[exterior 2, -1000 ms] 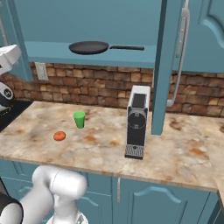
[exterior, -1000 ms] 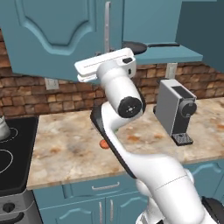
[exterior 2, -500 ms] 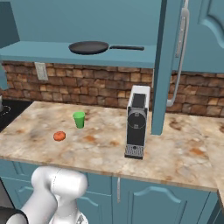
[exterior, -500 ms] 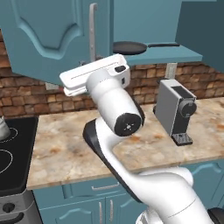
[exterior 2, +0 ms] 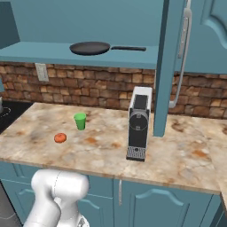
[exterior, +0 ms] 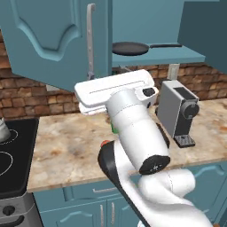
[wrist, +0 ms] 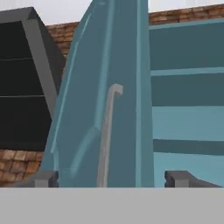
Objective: Pick the pan from the cabinet and place it on the stove. Then turn on the stove burner for the pan.
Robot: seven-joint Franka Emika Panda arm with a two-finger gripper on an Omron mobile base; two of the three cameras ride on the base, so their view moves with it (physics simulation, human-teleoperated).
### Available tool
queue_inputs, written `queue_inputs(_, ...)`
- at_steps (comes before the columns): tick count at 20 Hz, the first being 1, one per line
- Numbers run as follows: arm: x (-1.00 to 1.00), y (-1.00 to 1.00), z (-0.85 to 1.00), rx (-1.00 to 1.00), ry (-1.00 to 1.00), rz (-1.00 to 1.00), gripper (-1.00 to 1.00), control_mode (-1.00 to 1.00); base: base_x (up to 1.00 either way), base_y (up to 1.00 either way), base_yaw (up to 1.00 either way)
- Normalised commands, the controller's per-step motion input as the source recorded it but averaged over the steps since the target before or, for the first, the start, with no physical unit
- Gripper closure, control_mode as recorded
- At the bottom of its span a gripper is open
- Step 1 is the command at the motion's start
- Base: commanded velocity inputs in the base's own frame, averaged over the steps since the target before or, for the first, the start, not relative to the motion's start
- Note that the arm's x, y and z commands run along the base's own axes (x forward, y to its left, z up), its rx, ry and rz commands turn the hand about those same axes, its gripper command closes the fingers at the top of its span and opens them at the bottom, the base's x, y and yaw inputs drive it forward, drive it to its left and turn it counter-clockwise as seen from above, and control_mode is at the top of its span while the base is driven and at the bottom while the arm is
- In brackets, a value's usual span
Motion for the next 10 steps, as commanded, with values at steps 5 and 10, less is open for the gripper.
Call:
queue_inputs(5, -0.80, -0.77, 0.04, 0.24, -0.06, 0.08, -1.00, -1.00, 0.00, 0.00, 0.00)
queue_inputs(10, -0.07, -0.87, 0.08, 0.22, 0.06, 0.15, -1.00, -1.00, 0.00, 0.00, 0.00)
